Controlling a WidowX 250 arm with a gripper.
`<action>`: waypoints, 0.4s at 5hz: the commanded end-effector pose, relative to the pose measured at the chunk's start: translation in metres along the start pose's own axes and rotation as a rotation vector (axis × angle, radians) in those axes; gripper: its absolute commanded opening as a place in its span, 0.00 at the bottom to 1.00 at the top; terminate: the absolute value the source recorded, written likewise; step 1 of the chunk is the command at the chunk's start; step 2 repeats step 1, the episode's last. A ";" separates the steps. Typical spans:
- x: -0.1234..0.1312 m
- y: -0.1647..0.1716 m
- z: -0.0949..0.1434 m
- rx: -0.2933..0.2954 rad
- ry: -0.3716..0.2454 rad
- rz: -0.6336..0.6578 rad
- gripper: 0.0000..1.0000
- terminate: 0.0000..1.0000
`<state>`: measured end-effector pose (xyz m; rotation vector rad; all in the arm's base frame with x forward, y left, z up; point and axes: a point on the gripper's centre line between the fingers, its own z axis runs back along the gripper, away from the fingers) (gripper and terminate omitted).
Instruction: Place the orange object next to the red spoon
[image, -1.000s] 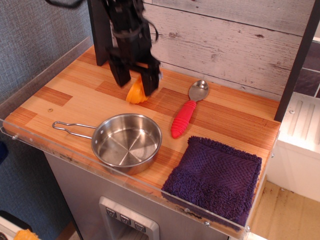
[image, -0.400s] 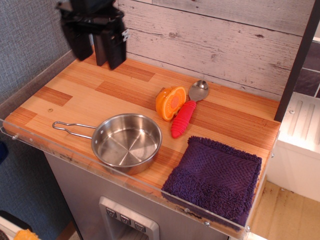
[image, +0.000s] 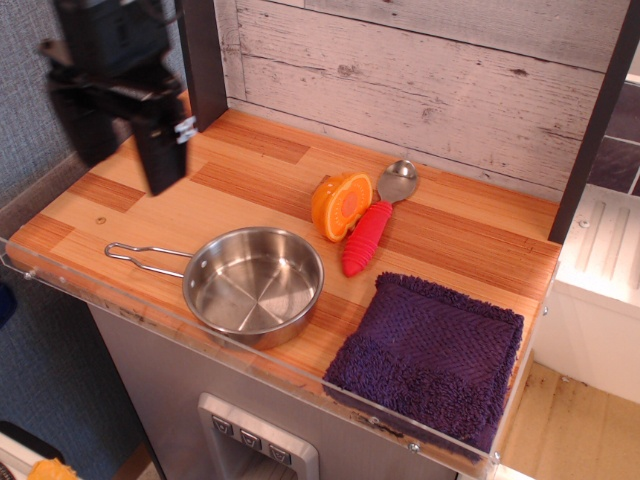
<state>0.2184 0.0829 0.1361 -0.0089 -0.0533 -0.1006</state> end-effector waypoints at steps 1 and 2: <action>0.002 0.003 0.009 0.018 -0.028 0.002 1.00 1.00; 0.002 0.003 0.009 0.018 -0.028 0.002 1.00 1.00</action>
